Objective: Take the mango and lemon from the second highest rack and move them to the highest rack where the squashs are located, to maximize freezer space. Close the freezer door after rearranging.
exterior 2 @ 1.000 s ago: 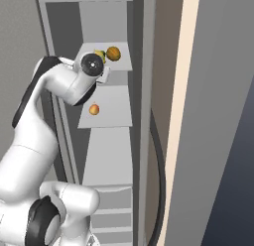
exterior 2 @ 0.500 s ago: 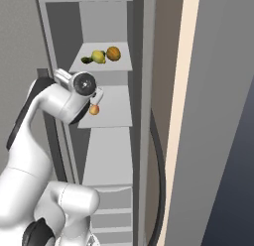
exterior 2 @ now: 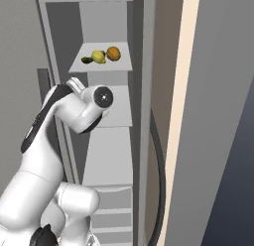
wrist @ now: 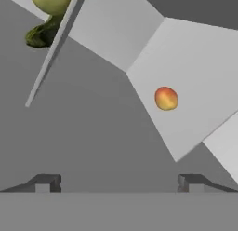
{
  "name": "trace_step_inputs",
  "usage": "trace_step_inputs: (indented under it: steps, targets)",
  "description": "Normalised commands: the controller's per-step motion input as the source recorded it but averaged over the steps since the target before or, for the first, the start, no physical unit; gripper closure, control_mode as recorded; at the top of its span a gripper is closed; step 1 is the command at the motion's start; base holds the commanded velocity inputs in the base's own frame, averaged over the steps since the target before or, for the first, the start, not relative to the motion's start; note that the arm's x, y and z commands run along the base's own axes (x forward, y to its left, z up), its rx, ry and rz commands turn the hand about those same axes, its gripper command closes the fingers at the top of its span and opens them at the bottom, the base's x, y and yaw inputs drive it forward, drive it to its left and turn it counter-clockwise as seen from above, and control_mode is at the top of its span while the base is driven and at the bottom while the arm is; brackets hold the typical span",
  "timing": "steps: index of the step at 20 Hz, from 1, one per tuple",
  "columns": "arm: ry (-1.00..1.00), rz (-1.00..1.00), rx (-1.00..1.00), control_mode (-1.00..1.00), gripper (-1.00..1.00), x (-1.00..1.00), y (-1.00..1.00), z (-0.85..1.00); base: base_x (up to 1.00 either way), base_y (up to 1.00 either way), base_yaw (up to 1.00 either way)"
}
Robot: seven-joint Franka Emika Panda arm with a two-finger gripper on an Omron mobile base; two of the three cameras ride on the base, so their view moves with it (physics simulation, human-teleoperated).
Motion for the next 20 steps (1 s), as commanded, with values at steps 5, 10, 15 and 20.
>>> trace_step_inputs:
  steps: [5,10,15,20]
  targets:
    - [0.17,0.0,0.08,-1.0,-1.0,0.06,-0.02,-0.46,0.0,0.0,0.0]
    - [0.22,0.0,0.01,-1.0,-1.0,0.2,0.0,-0.34,0.0,0.0,0.0]
    - [0.18,0.0,0.0,-1.0,-1.0,0.27,0.0,-0.27,0.0,0.0,0.0]
    - [0.06,0.0,0.0,-1.0,-1.0,0.03,0.0,-0.22,0.0,0.0,0.0]
